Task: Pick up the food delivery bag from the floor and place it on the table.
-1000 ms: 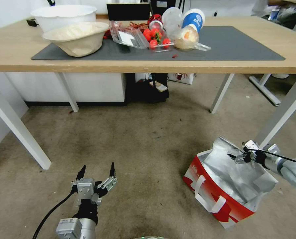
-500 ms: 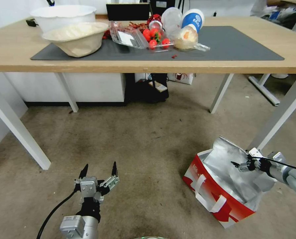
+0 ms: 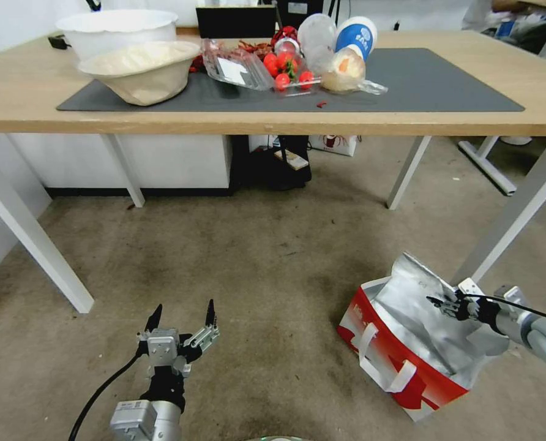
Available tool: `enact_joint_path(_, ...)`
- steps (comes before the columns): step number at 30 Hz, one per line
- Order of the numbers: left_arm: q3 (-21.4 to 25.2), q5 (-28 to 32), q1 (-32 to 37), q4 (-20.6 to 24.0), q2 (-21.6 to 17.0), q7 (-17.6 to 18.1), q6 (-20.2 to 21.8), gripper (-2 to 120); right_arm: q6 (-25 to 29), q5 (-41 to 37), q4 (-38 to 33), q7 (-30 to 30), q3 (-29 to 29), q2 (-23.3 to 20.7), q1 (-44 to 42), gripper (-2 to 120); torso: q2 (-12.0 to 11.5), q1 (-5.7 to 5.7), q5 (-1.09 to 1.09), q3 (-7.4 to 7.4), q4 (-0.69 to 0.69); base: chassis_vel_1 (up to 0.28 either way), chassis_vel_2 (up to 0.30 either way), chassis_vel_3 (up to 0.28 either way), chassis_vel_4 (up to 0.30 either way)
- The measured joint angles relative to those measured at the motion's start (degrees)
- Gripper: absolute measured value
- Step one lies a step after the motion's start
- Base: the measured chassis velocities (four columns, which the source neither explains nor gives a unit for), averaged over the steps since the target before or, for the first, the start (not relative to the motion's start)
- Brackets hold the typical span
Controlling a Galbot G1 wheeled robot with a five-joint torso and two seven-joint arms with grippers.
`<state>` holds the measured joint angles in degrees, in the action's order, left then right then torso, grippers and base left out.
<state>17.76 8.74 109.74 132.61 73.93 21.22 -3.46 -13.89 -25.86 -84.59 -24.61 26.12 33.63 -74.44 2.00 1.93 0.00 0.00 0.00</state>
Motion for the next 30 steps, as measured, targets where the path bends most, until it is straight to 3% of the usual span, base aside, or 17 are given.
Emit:
enact_joint_path(5,0.1,0.0,0.1,0.0,0.0,0.0,-0.1,100,0.1,-0.4,0.0,0.0,0.1,0.0,-0.1,15,0.0,0.0,0.0,0.0,0.0,0.0,0.0,0.0,0.0)
enact_joint_path(8,0.1,0.0,-0.1,0.2,0.0,0.1,-0.1,100,0.3,-1.1,-0.4,-0.2,0.9,-0.1,-0.8,1,0.0,0.0,0.0,0.0,-0.01,0.0,0.0,0.0,0.0)
enact_joint_path(17,0.1,0.0,-0.3,0.5,0.0,0.1,-0.1,100,2.0,-2.6,-1.7,-1.2,2.6,-0.7,-2.3,0,0.0,0.0,0.0,0.03,0.0,0.0,0.0,0.0,0.0)
enact_joint_path(21,0.2,0.4,0.0,1.3,0.0,-0.4,0.5,100,5.9,-5.8,-3.0,-7.0,3.4,-2.1,-3.4,0,0.0,0.0,0.0,0.04,-0.01,0.0,0.0,0.0,0.0)
enact_joint_path(23,0.3,0.8,0.0,1.6,0.0,-0.5,0.8,100,8.7,-9.1,-4.6,-15.4,4.6,-4.4,-3.8,0,0.0,0.0,0.01,0.05,0.0,0.0,0.0,0.0,0.0)
enact_joint_path(30,0.4,1.1,-0.1,1.8,0.1,-0.5,1.0,100,7.2,-18.0,-12.0,-23.6,6.3,-10.8,-4.3,0,0.0,0.0,-0.01,0.06,0.0,0.0,0.0,0.0,0.0)
